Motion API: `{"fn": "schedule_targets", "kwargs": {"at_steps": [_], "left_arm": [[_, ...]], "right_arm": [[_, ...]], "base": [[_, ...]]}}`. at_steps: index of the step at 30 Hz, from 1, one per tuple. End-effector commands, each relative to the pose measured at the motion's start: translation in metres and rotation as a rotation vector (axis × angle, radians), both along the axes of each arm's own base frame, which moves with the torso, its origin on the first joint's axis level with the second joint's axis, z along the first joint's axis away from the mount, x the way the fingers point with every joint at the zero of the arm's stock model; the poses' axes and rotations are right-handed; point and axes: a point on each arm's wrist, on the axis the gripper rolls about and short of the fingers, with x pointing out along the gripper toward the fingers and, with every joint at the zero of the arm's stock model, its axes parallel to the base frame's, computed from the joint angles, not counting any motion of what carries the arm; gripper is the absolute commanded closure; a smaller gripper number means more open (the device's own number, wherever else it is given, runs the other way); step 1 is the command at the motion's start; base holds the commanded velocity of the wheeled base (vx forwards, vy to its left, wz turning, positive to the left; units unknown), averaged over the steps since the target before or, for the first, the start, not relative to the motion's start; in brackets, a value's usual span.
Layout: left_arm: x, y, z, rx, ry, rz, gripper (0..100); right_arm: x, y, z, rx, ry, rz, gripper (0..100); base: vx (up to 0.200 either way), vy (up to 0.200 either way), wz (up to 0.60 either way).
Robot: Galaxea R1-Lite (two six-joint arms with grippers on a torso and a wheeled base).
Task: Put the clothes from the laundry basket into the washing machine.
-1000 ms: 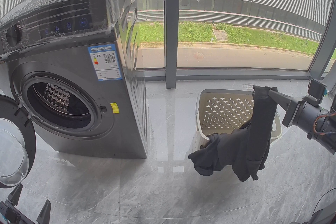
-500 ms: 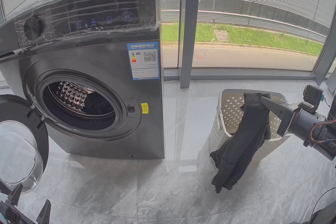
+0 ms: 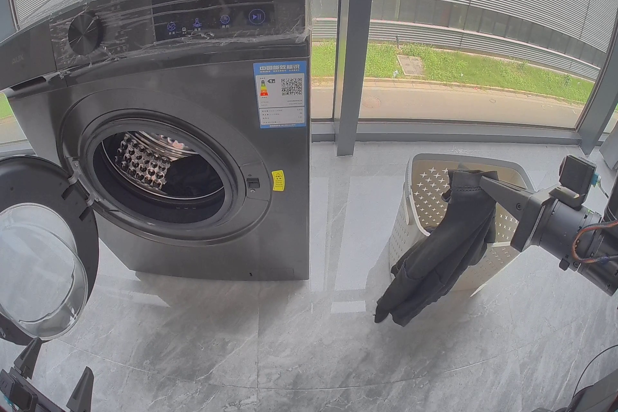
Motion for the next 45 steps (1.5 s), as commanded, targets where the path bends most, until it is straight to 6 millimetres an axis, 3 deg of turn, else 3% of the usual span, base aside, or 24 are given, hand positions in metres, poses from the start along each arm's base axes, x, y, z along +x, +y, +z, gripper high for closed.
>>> {"fn": "schedule_targets", "kwargs": {"at_steps": [1, 8, 45], "left_arm": [[0.000, 0.000, -0.005, 0.000, 0.001, 0.000, 0], [0.000, 0.000, -0.005, 0.000, 0.001, 0.000, 0], [0.000, 0.000, -0.005, 0.000, 0.001, 0.000, 0]], "right_arm": [[0.000, 0.000, 0.000, 0.001, -0.002, 0.000, 100], [0.000, 0.000, 0.000, 0.001, -0.002, 0.002, 100], [-0.010, 0.013, 0.001, 0.002, -0.003, 0.080, 100]], "base": [[-0.200, 0.000, 0.00], [-0.029, 0.000, 0.00], [0.000, 0.195, 0.00]]}}
